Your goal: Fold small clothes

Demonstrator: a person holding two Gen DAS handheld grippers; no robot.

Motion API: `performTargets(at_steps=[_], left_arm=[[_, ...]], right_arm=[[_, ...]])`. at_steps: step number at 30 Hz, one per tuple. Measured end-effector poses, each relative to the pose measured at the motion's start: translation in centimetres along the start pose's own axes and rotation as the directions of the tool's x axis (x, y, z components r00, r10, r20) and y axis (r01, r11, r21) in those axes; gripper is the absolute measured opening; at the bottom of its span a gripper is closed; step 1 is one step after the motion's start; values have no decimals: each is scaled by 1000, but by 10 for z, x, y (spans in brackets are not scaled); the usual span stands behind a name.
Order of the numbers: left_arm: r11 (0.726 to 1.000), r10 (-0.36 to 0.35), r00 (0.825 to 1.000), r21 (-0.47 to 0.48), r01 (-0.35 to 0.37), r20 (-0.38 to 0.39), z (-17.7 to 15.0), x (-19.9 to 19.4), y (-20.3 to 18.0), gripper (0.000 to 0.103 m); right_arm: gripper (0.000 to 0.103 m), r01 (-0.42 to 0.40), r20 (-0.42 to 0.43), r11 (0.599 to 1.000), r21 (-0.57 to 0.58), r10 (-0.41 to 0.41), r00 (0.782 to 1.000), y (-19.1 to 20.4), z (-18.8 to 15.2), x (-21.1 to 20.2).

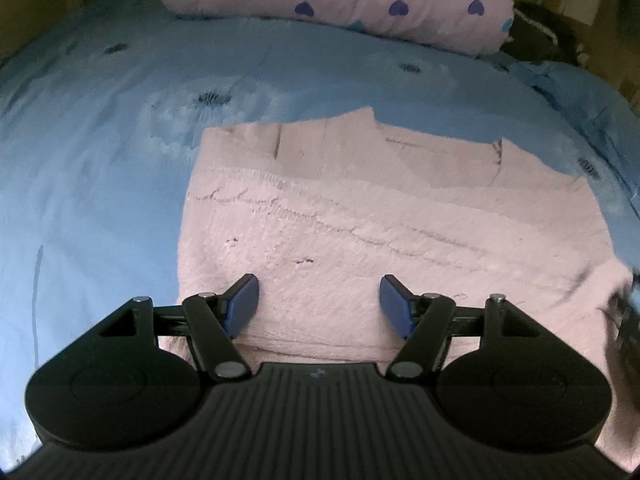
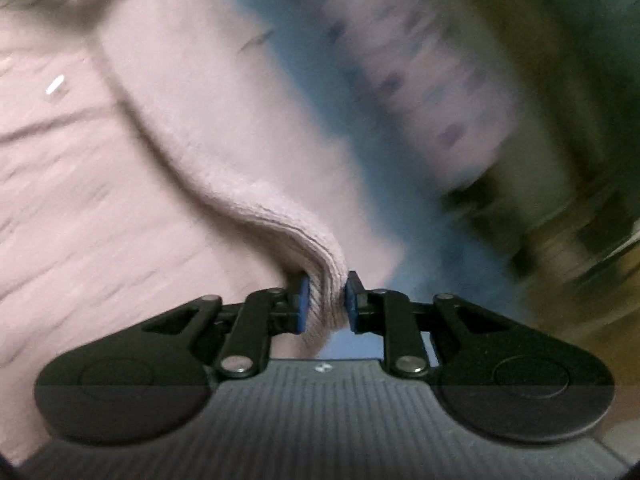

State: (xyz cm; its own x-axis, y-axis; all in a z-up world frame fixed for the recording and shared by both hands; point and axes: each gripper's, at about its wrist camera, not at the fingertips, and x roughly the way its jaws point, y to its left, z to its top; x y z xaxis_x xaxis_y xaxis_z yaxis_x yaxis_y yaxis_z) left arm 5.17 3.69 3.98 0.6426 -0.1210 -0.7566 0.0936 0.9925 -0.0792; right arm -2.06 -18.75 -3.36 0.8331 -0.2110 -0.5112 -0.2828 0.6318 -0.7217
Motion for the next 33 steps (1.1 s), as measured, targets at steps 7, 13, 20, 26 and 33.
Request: performTargets(at_steps=[7, 13, 20, 26, 33], left_arm=[[1000, 22, 1000, 21, -22, -1, -2, 4, -4, 74], [999, 24, 1000, 21, -24, -2, -2, 6, -5, 77], [999, 34, 999, 24, -34, 2, -3, 7, -8, 78], [1000, 21, 1000, 14, -21, -1, 0, 7, -5, 79], [1000, 6, 1000, -28, -6, 9, 2, 5, 3, 79]], right_arm=[[51, -178, -7, 969, 172, 182, 983, -44, -5, -21], [52, -355, 77, 890, 287, 348, 934, -77, -22, -52], [52, -354, 176, 702, 618, 315, 933, -123, -22, -25], [49, -364, 163, 612, 702, 360, 919, -116, -11, 25], [42, -426, 117, 632, 648, 470, 875, -84, -12, 42]])
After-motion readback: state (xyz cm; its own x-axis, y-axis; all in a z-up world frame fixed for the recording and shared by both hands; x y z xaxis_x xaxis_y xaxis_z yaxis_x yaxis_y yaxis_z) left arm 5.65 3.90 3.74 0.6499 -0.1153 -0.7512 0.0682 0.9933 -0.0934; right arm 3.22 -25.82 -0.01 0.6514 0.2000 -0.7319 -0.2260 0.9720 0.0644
